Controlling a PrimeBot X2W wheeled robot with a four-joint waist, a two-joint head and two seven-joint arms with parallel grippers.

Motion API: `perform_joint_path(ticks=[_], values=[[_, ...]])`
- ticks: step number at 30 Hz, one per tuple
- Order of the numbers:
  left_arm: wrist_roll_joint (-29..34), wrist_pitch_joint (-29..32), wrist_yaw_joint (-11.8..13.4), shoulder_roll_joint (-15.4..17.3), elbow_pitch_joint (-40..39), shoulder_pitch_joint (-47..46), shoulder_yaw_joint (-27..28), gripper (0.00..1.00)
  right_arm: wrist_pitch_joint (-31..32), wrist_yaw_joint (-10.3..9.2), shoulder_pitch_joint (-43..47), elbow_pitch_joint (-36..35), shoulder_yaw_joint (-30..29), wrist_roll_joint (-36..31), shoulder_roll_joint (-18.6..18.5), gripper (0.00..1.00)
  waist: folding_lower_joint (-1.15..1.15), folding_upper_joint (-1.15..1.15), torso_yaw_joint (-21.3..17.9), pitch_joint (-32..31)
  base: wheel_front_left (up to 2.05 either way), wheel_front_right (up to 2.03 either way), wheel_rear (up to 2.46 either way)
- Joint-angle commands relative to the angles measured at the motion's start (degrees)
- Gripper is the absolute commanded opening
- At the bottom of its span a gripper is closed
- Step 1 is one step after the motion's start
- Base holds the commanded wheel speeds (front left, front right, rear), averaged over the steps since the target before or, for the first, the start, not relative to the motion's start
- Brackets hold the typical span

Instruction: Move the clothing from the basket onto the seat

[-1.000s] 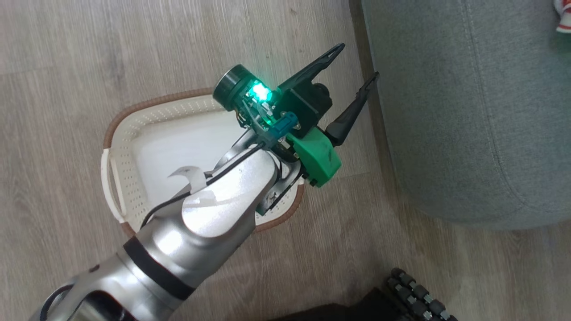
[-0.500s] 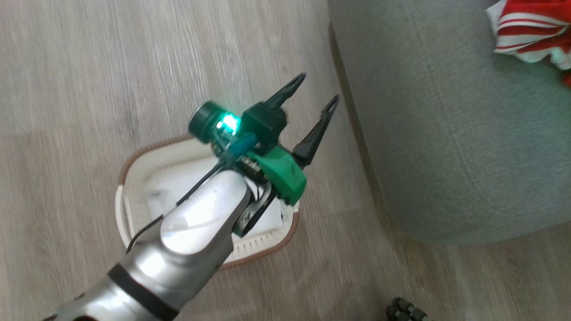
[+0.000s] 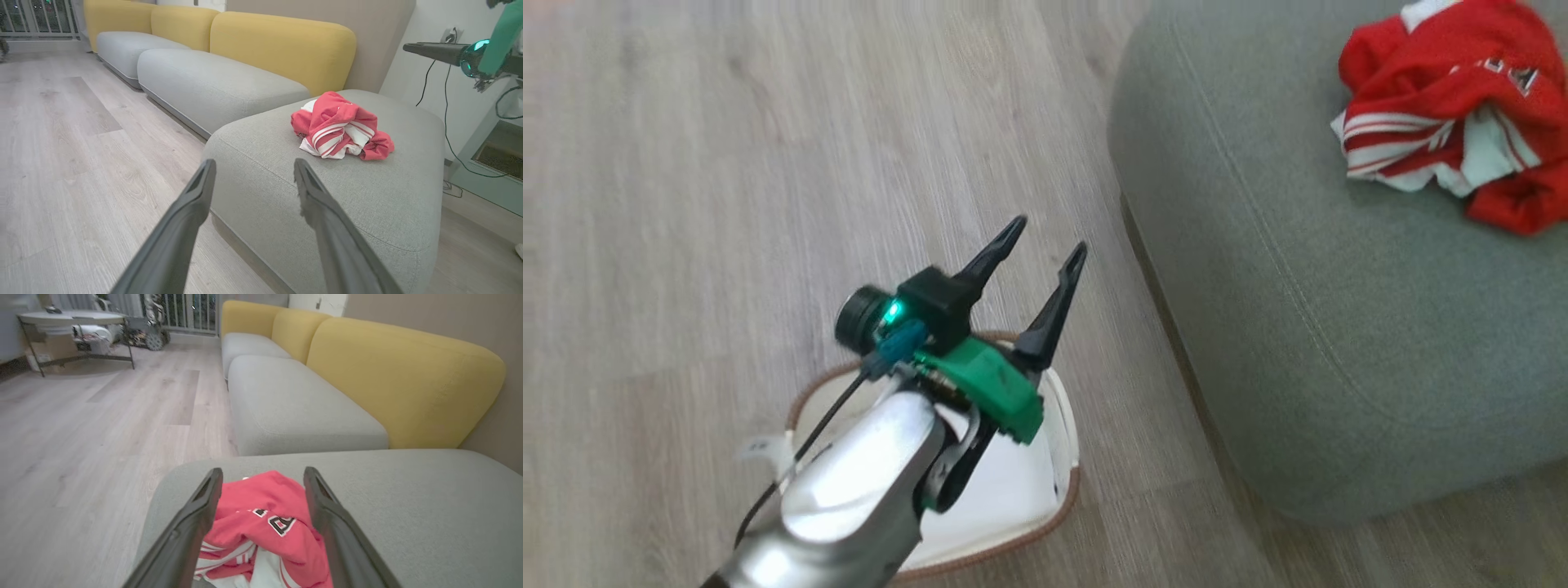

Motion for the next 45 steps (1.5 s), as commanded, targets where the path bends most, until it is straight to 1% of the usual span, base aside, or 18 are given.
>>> perform_joint_path(ticks=[1, 4, 8, 11, 17, 22, 26, 31, 35, 40, 42, 43, 45], values=[[-0.33, -0.77, 0.30, 1.41, -2.17, -0.96, 2.34, 1.00, -0.64, -0.02, 2.08, -1.25, -0.36, -0.16, -1.85, 1.00, 0.00, 0.00, 1.25, -2.60, 0.00, 0.00, 0.00], [-0.99, -1.00, 1.12, 2.80, -3.61, 1.19, 3.52, 1.00, -0.84, -0.02, 3.74, -4.54, -2.36, -1.54, -2.19, 1.00, 0.00, 0.00, 2.42, -4.27, 0.00, 0.00, 0.00], [-1.63, -1.22, 2.67, 4.53, -5.68, 3.68, 5.33, 1.00, -0.87, -0.02, 8.10, -11.02, -9.07, -5.53, -2.42, 1.00, 0.00, 0.00, 4.32, -5.67, 0.00, 0.00, 0.00], [-1.47, -1.36, 4.23, 5.92, -7.08, 5.19, 6.75, 1.00, -0.88, -0.02, 13.33, -15.91, -15.01, -8.97, -1.46, 1.00, 0.00, 0.00, 5.69, -6.18, 0.00, 0.00, 0.00], [-1.14, -1.59, 6.72, 7.51, -9.28, 8.13, 9.81, 1.00, -0.89, -0.02, 25.14, -24.07, -26.41, -16.16, 2.74, 1.00, 0.00, 0.00, 8.68, -7.28, 0.00, 0.00, 0.00], [-0.84, -1.68, 8.06, 7.96, -10.72, 11.20, 13.24, 1.00, -0.89, -0.02, 34.69, -30.59, -34.32, -21.32, 8.41, 1.00, 0.00, 0.00, 10.87, -8.48, 0.00, 0.00, 0.00], [-0.10, -1.69, 7.86, 7.88, -11.69, 13.94, 15.56, 1.00, -0.89, -0.02, 41.22, -35.38, -39.03, -25.16, 13.01, 1.00, 0.00, 0.00, 12.57, -9.17, 0.00, 0.00, 0.00], [0.07, -1.70, 7.69, 6.66, -12.62, 18.35, 20.42, 1.00, -0.89, -0.02, 46.91, -39.11, -41.96, -28.12, 17.94, 1.00, 0.00, 0.00, 13.88, -9.37, 0.00, 0.00, 0.00], [1.29, -1.70, 6.68, 5.13, -13.91, 22.04, 25.11, 1.00, -0.89, -0.02, 49.69, -40.98, -44.03, -29.07, 21.40, 1.00, 0.00, 0.00, 14.63, -9.25, 0.00, 0.00, 0.00], [5.42, -1.70, 5.53, 2.60, -15.41, 25.97, 30.24, 1.00, -0.89, -0.02, 52.66, -42.18, -44.78, -30.48, 23.75, 1.00, 0.00, 0.00, 15.23, -9.09, 0.00, 0.00, 0.00], [7.16, -1.70, 4.71, 1.48, -15.61, 27.22, 31.62, 1.00, -0.89, -0.02, 53.48, -42.76, -45.08, -31.26, 24.45, 1.00, 0.00, 0.00, 15.29, -9.01, 0.00, 0.00, 0.00], [7.16, -1.70, 4.71, 1.48, -15.61, 27.22, 31.62, 1.00, -0.89, -0.02, 53.48, -42.76, -45.08, -31.26, 24.45, 1.00, 0.00, 0.00, 15.29, -9.01, 0.00, 0.00, 0.00], [8.49, -1.71, 3.48, 0.32, -15.33, 28.07, 33.04, 1.00, -0.89, -0.02, 54.13, -43.35, -45.27, -31.99, 25.24, 1.00, 0.00, 0.00, 15.24, -8.93, 0.00, 0.00, 0.00]])
